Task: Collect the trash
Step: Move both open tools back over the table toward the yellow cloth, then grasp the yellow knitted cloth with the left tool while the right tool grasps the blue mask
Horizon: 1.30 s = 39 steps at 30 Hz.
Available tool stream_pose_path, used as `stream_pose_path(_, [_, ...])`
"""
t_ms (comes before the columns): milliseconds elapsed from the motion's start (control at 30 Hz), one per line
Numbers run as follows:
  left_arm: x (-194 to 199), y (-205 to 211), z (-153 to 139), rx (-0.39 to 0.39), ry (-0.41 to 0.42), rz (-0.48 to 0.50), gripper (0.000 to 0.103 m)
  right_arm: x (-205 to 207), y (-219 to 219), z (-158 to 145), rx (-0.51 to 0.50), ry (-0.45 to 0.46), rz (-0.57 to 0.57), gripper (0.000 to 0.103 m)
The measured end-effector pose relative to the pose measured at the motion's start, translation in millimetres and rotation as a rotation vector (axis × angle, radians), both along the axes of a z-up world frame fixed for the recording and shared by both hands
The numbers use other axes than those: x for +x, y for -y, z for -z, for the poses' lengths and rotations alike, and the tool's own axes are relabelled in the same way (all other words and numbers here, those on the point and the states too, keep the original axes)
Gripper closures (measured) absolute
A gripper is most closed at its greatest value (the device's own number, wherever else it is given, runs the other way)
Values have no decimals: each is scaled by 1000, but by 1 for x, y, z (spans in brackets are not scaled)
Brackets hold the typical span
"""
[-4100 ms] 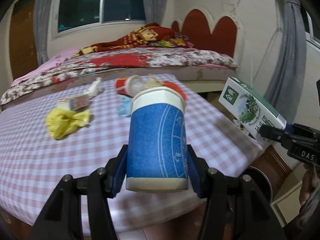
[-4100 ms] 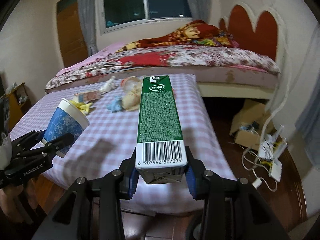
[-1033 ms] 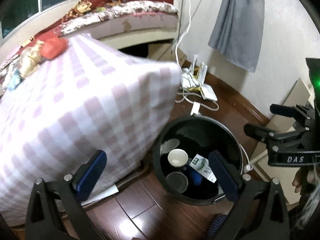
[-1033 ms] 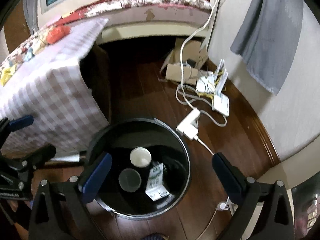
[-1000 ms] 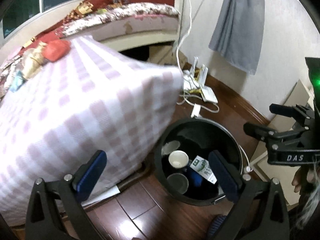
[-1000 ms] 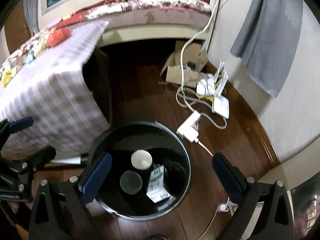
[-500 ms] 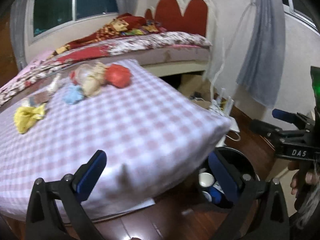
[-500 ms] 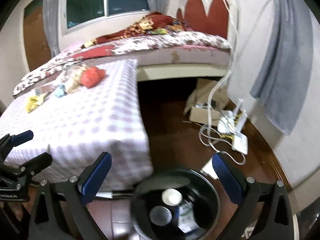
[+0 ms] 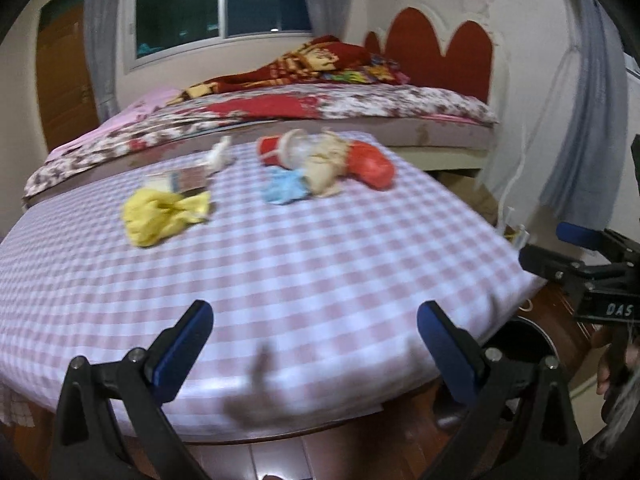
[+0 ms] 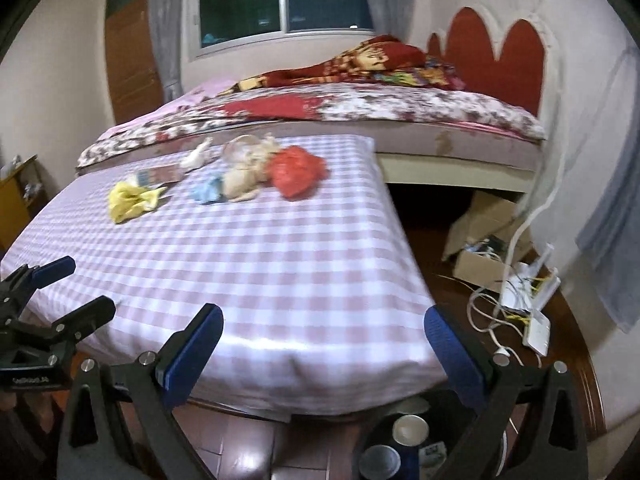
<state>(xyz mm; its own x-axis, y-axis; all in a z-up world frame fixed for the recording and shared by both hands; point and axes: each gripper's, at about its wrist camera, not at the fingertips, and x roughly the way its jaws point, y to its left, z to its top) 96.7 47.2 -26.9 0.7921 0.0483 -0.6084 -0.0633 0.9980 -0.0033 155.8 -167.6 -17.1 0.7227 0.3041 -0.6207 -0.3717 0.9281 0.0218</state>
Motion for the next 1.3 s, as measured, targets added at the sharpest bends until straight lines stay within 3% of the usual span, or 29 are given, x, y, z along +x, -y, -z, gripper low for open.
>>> stream_pose_path(333, [4,-74,-3,-5,0,-134,1,17,-77,-4,5,-41,-169,1])
stream_pose_path(600, [18,-130,-7,-56,5,-196,2,39,-131,-13,54,-76,-263,2])
stream_pose_path(867, [42,-160,4,-85,-24,-208,5,69,-166,-1,39,-111,-255,19])
stream_pose_path(1033, [67,-167,8,-85,-39,-195,7,99,-185,6,14,-138,-253,35])
stream_pose_path(1300, [109,-188,24,-105,-96,-202,10,146,-211,25,-2,-226,-261,40])
